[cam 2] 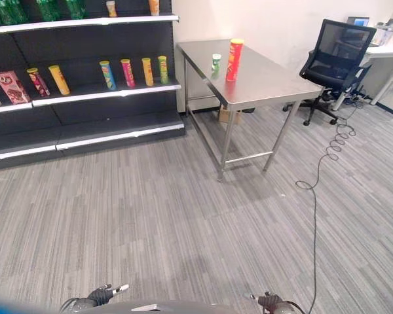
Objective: Put the goods on the table back onto the shelves and tidy them up.
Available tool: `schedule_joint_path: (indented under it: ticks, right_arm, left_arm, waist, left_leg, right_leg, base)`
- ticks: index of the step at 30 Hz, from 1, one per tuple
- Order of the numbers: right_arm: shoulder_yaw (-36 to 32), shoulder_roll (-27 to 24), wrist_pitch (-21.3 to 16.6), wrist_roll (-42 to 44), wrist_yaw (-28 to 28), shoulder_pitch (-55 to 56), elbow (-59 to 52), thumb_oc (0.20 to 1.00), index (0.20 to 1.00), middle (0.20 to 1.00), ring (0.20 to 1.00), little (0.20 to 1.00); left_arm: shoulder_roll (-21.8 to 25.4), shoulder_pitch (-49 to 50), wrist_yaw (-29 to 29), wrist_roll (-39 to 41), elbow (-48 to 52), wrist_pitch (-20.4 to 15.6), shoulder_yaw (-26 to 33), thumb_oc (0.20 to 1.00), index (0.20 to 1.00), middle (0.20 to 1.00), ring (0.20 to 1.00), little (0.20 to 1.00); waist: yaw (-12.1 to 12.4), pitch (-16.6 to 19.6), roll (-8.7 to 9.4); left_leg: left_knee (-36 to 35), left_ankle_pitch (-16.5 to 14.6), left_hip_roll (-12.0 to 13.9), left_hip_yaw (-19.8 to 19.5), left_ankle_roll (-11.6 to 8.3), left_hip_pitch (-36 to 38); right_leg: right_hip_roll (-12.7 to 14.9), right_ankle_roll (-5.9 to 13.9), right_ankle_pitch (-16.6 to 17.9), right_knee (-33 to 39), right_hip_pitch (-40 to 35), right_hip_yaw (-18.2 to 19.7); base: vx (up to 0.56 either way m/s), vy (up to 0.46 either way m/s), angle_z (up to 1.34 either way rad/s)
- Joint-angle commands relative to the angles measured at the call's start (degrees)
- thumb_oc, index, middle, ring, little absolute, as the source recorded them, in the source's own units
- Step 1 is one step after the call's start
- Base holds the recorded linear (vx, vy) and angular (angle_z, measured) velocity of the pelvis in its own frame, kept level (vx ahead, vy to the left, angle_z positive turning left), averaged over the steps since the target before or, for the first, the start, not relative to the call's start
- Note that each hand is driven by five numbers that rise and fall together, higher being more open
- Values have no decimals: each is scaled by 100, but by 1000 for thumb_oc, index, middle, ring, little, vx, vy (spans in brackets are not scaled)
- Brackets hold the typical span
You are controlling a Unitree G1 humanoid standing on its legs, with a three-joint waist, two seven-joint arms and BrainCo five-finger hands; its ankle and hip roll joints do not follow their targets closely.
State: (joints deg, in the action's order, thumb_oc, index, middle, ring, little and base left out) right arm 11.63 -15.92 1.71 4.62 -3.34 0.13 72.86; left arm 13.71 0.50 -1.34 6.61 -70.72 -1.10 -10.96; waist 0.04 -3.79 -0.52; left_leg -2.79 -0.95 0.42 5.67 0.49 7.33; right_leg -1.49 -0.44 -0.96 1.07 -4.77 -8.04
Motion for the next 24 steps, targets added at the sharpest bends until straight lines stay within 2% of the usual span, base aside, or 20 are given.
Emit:
schedule_joint_path:
  ticks: [1,24]
  right_arm:
    - [159,-122,-78,58,-45,-356,158,1000,1000,1000,1000,1000]
    - [207,-130,-68,25,-19,-314,184,1000,1000,1000,1000,1000]
  left_arm:
    - [103,-293,10,113,-157,-122,92,1000,1000,1000,1000,1000]
    - [60,-259,42,71,-230,-91,68,1000,1000,1000,1000,1000]
  waist:
    - [-98,-145,189]
    - [-125,-145,172]
  left_leg:
    - [-221,-252,82,-299,-387,196]
    - [-221,-215,92,-346,-387,155]
  right_leg:
    - [433,694,-322,393,-443,-83]
    - [401,669,-333,393,-418,-21]
  base:
    - [0,0,0]
    - [0,0,0]
